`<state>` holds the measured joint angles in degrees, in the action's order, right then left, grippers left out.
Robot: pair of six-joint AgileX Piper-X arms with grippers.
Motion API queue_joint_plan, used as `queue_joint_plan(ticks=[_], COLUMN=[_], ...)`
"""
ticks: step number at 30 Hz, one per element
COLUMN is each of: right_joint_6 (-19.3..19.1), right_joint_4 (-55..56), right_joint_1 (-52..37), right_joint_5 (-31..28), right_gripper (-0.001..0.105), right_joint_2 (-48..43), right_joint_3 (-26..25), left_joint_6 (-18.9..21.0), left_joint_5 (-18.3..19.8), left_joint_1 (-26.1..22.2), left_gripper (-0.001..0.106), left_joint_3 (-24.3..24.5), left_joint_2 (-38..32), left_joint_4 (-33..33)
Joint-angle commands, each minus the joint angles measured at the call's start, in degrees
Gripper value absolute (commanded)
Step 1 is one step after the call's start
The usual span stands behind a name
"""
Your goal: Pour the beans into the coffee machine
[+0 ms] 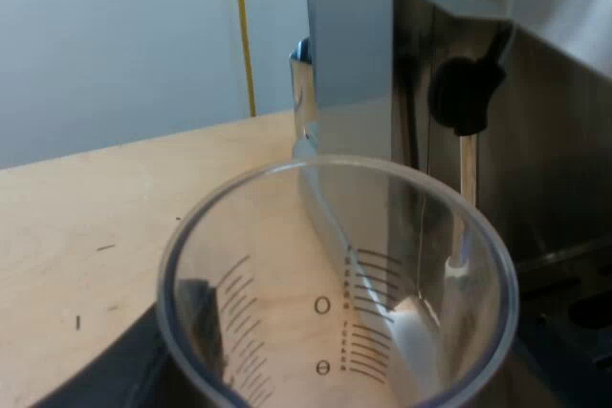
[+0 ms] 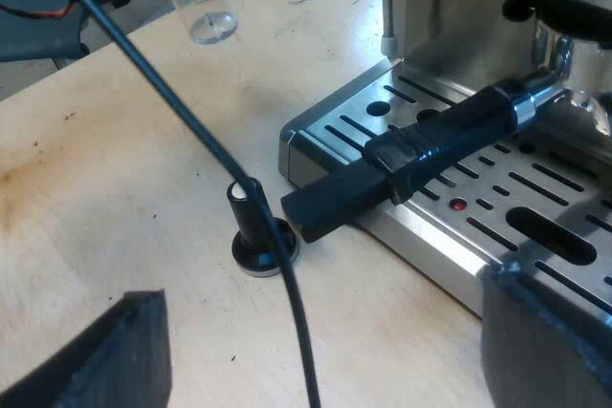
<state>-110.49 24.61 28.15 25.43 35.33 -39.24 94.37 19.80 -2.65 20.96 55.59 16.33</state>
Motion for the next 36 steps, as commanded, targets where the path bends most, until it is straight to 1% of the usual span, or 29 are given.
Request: queue_joint_plan(ticks=[1,4,7,8,11,16,23,29,33,34,36], right_joint_6=[-0.7,-0.7,-0.7,-0.7,-0.7,-0.7,-0.7,-0.7,-0.7,-0.7,-0.7], right_joint_4=[-0.4,-0.4,-0.4,-0.4,-0.4,-0.4,-0.4,-0.4,-0.4,-0.4,-0.4], right_joint_1=[0.1,0.1,0.1,0.1,0.1,0.1,0.1,0.1,0.1,0.1,0.1], right_joint_5=[0.5,0.5,0.5,0.5,0.5,0.5,0.5,0.5,0.5,0.5,0.5], right_gripper=[0.069,0.069,0.069,0.069,0.069,0.069,0.069,0.069,0.069,0.069,0.069], right_joint_2=[-0.1,-0.1,-0.1,-0.1,-0.1,-0.1,-0.1,-0.1,-0.1,-0.1,-0.1], right_joint_3=[-0.1,-0.1,-0.1,-0.1,-0.1,-0.1,-0.1,-0.1,-0.1,-0.1,-0.1], left_joint_6=[0.7,0.7,1.1,1.7,3.9,4.0,4.0,4.0,4.0,3.3,3.1], left_joint_5=[0.2,0.2,0.2,0.2,0.2,0.2,0.2,0.2,0.2,0.2,0.2], left_joint_1=[0.0,0.0,0.0,0.0,0.0,0.0,0.0,0.0,0.0,0.0,0.0], left_gripper=[0.028,0.028,0.028,0.028,0.028,0.028,0.028,0.028,0.028,0.028,0.028], left_joint_3=[0.0,0.0,0.0,0.0,0.0,0.0,0.0,0.0,0.0,0.0,0.0], left_joint_2=[3.6,6.8,9.9,11.5,14.9,20.2,28.5,33.6,34.8,35.2,35.3], left_joint_4=[3.2,6.0,10.8,12.9,16.0,20.2,27.7,31.4,32.1,32.1,32.1])
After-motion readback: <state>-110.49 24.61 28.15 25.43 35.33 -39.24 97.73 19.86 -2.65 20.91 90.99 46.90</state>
